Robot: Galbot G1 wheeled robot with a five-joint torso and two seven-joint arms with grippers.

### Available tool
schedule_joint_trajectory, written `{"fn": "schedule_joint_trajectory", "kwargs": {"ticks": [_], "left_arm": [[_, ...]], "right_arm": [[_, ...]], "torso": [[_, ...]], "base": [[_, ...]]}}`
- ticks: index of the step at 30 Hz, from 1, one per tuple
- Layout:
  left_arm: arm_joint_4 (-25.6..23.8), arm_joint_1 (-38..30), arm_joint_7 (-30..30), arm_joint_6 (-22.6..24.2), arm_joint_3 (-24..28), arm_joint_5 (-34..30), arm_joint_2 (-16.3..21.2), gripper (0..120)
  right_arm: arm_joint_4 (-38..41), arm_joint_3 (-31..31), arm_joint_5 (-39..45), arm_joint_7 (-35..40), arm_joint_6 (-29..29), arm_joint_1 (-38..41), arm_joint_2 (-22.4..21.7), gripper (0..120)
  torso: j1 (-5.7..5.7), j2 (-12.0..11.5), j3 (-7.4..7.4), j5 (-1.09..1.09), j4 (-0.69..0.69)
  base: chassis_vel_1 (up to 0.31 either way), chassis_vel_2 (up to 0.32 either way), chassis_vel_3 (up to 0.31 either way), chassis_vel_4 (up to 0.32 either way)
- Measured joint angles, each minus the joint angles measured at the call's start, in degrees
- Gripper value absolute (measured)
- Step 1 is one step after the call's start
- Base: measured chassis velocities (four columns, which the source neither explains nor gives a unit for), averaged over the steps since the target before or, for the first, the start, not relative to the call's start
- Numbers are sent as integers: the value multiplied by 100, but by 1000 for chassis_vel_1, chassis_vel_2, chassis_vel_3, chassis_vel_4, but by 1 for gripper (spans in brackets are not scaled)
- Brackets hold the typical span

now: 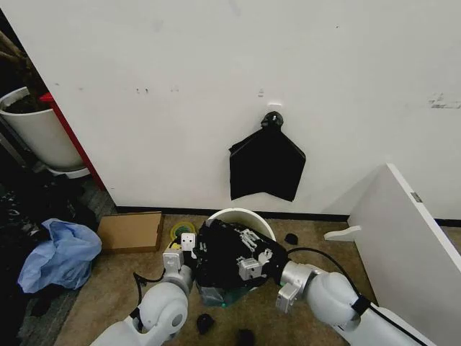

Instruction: Place the garbage bag over the trash bin.

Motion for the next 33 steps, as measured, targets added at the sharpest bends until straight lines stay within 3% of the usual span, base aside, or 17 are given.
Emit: {"fn": "schedule_joint_trajectory", "kwargs": {"ticks": [13, 20, 26, 33], "left_arm": [[51, 85, 54, -79, 26, 192, -68, 1], [41, 205, 232, -188, -20, 482, 34, 1], [30, 466, 672, -432, -88, 1244, 181, 1], [21, 708, 990, -897, -186, 1925, 279, 1]], "right_arm": [[43, 96, 300, -51, -335, -85, -57, 0], [117, 102, 1102, 26, -236, -163, -107, 0], [125, 163, 2407, 599, -206, 12, -79, 0], [-168, 168, 3191, 1311, -332, 357, 48, 0]], "torso": [[0, 0, 0, 0, 0], [0, 0, 0, 0, 0], [0, 0, 0, -1, 0], [0, 0, 0, -1, 1]], "base": [[0, 0, 0, 0], [0, 0, 0, 0], [0, 0, 0, 0], [0, 0, 0, 0]]}}
